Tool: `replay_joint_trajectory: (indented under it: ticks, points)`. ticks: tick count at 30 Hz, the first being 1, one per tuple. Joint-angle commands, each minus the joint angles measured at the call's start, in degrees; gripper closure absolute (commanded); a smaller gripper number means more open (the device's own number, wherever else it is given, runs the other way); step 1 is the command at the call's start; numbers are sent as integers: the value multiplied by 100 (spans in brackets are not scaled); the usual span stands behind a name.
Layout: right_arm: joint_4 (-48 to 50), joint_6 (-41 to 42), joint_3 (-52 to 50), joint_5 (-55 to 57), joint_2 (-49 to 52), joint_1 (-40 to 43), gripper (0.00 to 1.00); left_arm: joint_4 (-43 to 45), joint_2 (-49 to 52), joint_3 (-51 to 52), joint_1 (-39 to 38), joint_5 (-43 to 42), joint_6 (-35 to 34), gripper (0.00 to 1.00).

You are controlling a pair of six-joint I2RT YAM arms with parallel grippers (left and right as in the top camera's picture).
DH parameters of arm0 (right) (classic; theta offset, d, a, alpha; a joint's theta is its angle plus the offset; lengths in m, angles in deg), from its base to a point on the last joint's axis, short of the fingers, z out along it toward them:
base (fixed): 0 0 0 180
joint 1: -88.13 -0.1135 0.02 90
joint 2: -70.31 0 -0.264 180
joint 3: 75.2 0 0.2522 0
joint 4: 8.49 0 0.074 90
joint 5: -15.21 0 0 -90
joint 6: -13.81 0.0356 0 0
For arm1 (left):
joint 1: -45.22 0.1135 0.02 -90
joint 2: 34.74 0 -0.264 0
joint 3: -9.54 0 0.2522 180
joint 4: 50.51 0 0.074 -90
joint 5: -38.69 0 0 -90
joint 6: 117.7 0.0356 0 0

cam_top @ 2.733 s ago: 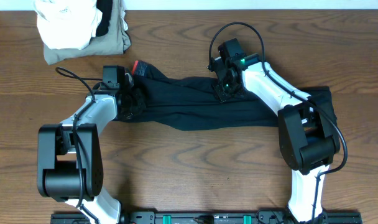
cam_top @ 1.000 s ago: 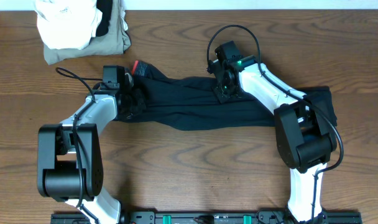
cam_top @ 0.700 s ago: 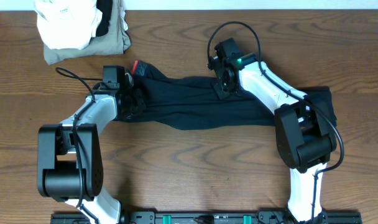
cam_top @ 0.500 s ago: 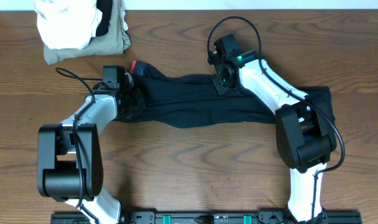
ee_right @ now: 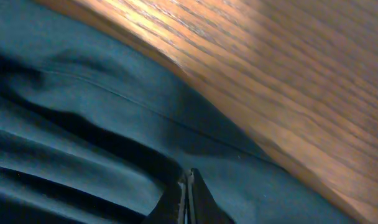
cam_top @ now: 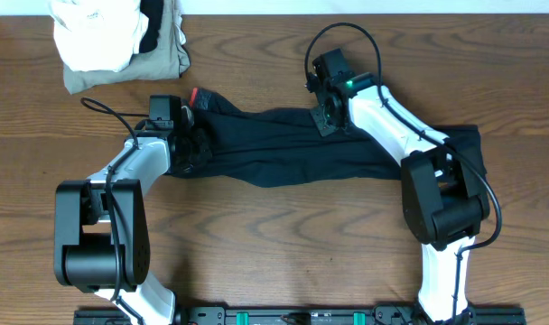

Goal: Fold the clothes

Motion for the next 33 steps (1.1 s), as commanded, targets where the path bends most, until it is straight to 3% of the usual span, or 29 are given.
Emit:
replay_joint_trajectory:
  ticks: [1,12,17,22,26,33]
  points:
    - [-85,131,90,197,92,170,99,-74,44,13,76,293,-52,92]
    - [-962,1104,92,168,-463,284,99,-249,-282,13,74,291,-50,93]
    - [-1351,1257,92,-1178,-758,188,95,-446,-522,13,74,258,-55,92]
    - [-1427,1320,-31,-2173,-704,55,98,-476,-535,13,66,-695,-55,92]
    - [-1311,1427,-236,-2179,-629,-92,92,-461,-535,13,17,-1060,-59,92]
    - [-909,1641,-704,-2157,-573,-151,94,-448,-535,13,-177,-1786,-61,93]
